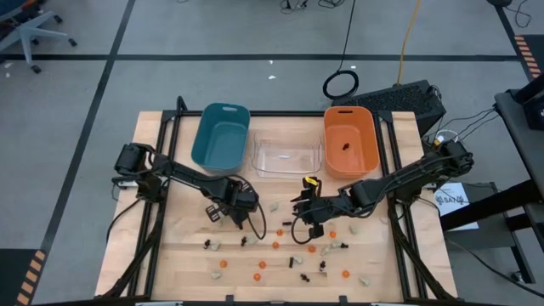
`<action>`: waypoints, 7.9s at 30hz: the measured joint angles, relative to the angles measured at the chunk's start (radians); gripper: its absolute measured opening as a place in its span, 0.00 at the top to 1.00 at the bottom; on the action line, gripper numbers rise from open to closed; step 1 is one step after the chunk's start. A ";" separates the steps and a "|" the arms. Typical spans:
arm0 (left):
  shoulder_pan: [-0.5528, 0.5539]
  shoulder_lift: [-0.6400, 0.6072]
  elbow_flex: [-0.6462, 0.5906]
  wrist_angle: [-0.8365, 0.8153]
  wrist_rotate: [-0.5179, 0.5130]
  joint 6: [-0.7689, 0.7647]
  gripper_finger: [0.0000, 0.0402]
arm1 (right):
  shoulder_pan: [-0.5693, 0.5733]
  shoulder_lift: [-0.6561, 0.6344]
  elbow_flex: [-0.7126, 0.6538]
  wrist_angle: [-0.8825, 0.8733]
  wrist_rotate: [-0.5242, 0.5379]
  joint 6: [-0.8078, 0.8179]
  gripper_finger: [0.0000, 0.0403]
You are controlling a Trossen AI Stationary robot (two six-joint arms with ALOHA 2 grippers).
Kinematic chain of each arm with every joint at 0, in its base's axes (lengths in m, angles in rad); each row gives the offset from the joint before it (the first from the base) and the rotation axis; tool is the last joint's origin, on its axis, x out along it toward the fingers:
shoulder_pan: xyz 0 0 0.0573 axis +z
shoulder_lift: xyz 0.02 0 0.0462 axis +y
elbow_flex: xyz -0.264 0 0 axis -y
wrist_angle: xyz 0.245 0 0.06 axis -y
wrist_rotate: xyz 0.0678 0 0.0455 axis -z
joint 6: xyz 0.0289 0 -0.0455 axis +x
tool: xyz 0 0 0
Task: Sort Halloween decoration
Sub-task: Put the black skeleton toy into the orange bin, then put the orange pumpkin toy into the transparent bin
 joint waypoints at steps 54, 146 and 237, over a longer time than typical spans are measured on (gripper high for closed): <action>0.007 -0.136 0.246 -0.054 -0.116 -0.735 0.97 | 0.000 0.012 -0.262 0.555 0.006 -0.005 0.59; -0.081 -0.163 0.194 0.262 -0.223 -0.919 0.79 | 0.011 -0.366 -0.261 0.154 0.315 -0.698 0.97; -0.212 -0.032 0.194 0.454 -0.228 -1.142 0.79 | -0.813 -0.432 -0.261 -0.444 -0.027 0.267 0.57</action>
